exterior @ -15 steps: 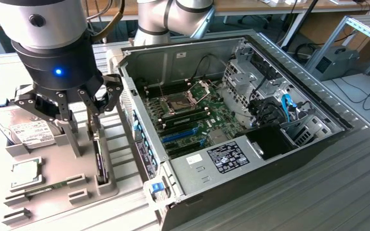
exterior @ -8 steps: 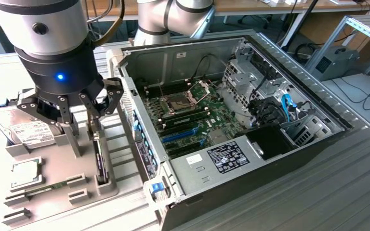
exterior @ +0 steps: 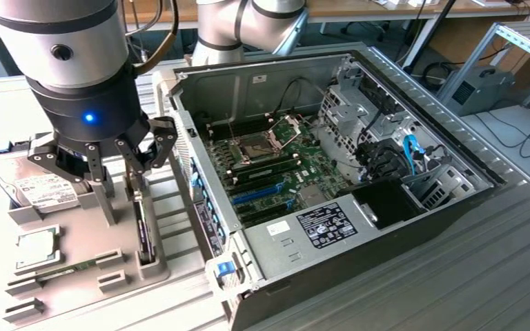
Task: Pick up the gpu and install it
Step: 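Pick up the gpu and move the gpu toward the slot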
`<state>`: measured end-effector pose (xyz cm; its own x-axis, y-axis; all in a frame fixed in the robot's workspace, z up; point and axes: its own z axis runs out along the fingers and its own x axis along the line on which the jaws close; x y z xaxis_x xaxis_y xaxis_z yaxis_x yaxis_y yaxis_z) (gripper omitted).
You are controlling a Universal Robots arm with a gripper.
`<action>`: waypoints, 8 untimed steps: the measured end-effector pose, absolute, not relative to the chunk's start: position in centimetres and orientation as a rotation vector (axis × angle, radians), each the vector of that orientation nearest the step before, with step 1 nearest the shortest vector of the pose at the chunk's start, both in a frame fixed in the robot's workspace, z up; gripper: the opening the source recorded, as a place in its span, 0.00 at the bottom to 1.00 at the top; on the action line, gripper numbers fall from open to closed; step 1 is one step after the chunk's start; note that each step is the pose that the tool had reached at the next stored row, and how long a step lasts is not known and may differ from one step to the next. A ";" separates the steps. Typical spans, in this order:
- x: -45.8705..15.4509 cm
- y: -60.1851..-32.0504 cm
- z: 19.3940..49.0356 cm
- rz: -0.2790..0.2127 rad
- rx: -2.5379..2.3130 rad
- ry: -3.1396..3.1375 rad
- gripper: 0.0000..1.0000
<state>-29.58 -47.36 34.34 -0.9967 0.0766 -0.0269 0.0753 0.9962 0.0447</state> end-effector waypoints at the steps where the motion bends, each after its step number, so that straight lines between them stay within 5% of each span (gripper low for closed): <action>1: -29.6 -47.4 34.3 0.068 0.118 3.110 0.42; 8: -29.6 -47.4 33.6 0.068 0.118 3.110 0.42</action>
